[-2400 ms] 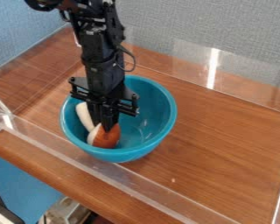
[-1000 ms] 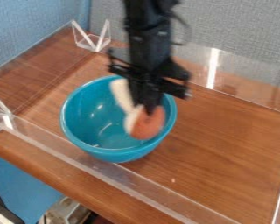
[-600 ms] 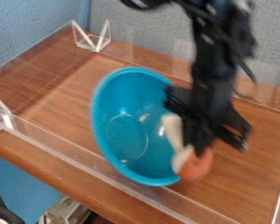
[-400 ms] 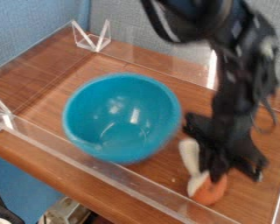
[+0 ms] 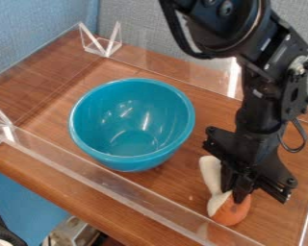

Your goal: Remove the mushroom from inside the blue bowl and put it on the table

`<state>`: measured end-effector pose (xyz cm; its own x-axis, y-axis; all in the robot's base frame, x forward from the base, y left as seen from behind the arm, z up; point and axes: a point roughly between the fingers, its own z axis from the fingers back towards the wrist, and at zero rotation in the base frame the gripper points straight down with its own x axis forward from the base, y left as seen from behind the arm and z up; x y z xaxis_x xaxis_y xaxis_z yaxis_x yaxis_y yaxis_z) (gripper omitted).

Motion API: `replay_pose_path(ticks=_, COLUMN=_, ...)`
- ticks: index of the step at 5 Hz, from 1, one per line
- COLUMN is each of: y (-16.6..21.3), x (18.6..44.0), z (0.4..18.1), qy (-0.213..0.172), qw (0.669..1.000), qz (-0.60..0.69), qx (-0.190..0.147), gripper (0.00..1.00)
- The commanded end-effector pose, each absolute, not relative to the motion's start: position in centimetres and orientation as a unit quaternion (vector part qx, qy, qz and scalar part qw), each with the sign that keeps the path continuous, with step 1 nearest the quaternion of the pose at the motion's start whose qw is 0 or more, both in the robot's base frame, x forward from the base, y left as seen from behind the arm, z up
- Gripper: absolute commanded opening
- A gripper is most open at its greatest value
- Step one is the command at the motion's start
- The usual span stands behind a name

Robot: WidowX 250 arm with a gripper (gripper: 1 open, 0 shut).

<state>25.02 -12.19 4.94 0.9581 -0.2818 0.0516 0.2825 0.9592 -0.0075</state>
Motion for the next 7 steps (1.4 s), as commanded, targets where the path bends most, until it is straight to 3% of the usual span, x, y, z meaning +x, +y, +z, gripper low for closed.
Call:
replay_pose_path(ticks=1, y=-12.8, x=25.1, z=5.5, qy=-0.047, qw=0.987, qz=-0.15, qx=-0.012, gripper=0.0)
replay_pose_path(ticks=7, y=-13.1, x=24.4, z=4.4, qy=-0.075, qw=0.985, qz=-0.155, qx=-0.005, gripper=0.0)
